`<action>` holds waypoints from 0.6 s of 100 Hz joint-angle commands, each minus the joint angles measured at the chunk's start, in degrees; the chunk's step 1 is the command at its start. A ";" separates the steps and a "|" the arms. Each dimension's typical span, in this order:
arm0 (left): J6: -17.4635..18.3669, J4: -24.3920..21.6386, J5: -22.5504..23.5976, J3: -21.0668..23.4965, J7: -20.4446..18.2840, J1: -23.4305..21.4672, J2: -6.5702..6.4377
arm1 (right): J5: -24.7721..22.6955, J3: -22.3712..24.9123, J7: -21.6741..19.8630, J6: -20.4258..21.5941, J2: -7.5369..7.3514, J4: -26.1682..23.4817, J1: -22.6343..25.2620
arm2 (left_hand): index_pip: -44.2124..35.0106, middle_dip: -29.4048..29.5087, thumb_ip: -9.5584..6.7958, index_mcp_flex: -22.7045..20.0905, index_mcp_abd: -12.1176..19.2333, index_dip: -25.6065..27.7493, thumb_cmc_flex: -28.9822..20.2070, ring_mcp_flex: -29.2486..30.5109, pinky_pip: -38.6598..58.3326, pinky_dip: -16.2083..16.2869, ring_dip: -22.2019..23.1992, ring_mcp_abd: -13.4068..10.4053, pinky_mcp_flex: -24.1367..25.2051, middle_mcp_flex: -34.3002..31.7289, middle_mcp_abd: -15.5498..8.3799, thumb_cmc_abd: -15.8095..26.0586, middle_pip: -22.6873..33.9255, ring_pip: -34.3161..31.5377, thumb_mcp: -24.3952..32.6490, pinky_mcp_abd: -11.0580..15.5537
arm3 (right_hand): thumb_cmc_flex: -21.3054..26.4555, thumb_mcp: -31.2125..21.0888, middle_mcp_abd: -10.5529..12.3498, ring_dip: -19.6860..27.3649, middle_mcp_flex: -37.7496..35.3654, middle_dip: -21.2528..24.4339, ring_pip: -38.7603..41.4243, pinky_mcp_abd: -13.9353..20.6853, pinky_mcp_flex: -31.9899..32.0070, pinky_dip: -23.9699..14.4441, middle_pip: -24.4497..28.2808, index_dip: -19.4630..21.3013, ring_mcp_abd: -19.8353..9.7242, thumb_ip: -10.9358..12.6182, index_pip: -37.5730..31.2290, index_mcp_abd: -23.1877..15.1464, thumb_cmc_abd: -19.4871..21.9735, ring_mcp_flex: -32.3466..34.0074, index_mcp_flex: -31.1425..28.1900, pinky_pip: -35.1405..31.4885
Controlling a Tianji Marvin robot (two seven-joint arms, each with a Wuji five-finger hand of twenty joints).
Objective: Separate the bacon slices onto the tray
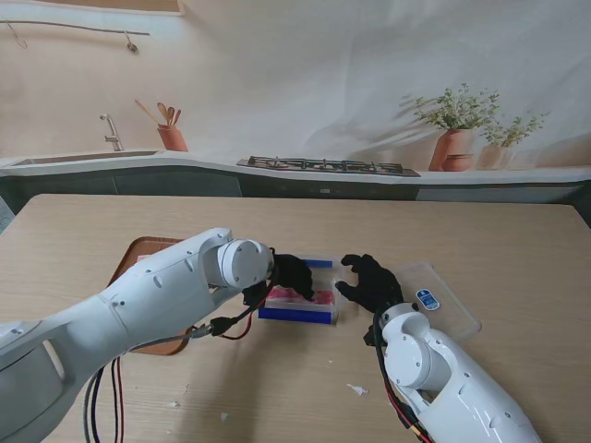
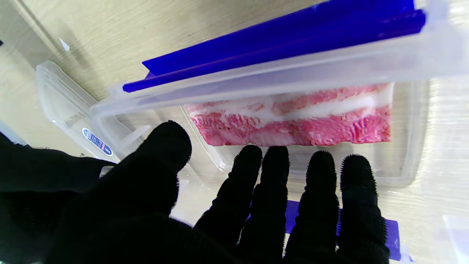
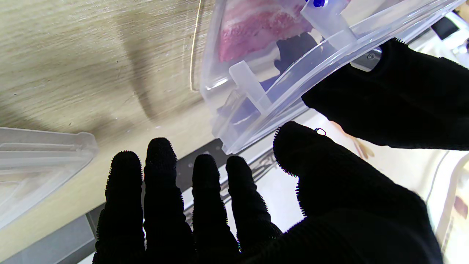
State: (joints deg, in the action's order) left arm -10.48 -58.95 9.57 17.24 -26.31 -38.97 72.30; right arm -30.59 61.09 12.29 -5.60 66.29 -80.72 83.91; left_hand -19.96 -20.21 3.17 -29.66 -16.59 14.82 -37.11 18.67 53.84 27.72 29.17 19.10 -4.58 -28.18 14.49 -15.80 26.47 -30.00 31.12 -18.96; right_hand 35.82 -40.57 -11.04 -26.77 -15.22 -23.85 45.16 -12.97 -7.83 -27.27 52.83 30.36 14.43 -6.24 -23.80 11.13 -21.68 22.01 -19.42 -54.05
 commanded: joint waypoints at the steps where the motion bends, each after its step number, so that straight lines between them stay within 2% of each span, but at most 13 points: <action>1: -0.61 -0.52 -0.14 0.20 -0.97 -0.51 -0.01 | 0.04 -0.04 -0.79 -0.07 0.44 -0.33 0.39 | -1.14 -2.35 -2.54 0.35 -0.41 0.15 0.15 3.06 2.67 1.53 2.25 0.90 0.51 -2.01 0.66 1.83 3.30 -1.44 -0.92 -1.25 | 1.27 0.56 0.26 0.15 -0.16 0.09 0.04 -0.44 -0.33 -0.88 0.04 -0.36 0.99 1.02 0.29 -1.01 0.98 0.75 0.12 -1.40; 15: -1.49 -1.77 0.02 0.91 -0.84 -1.04 -0.63 | 0.02 -0.03 -0.83 -0.09 0.43 -0.35 0.40 | -2.01 -7.54 -2.59 0.08 -0.76 0.58 -0.04 5.43 4.47 2.52 7.60 0.96 0.34 -3.60 -0.12 1.62 7.16 -5.61 -0.62 -1.48 | 1.27 0.56 0.23 0.15 -0.15 0.11 0.03 -0.49 -0.31 -0.87 0.00 -0.37 1.05 1.02 0.26 -0.96 0.96 0.71 0.07 -1.41; 60: -6.26 -6.57 -0.58 4.40 0.31 -2.97 -1.96 | 0.06 -0.10 -0.75 -0.25 0.47 -0.30 0.36 | -0.84 -14.29 -2.50 -1.10 -2.79 -0.08 -0.07 7.50 6.25 3.63 13.42 1.95 -0.14 -5.39 -0.20 0.21 11.08 -11.41 1.30 -2.38 | 1.34 0.54 0.23 0.14 -0.15 0.11 0.05 -0.54 -0.28 -0.84 -0.01 -0.41 1.02 1.03 0.26 -0.97 0.98 0.71 -0.13 -1.47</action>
State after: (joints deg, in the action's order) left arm -15.99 -64.34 9.07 21.19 -25.63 -41.56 70.38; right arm -30.61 61.08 12.31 -5.67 66.29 -80.73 83.92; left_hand -21.37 -32.33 3.15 -29.83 -16.77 14.95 -37.14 24.30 56.63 29.72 40.87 19.76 -4.66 -31.77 14.53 -15.83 34.23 -38.55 31.29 -19.68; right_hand 35.82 -40.57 -11.04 -26.77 -15.22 -23.85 45.16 -12.97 -7.83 -27.27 52.83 30.36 14.43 -6.24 -23.80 11.13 -21.68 22.01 -19.47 -54.05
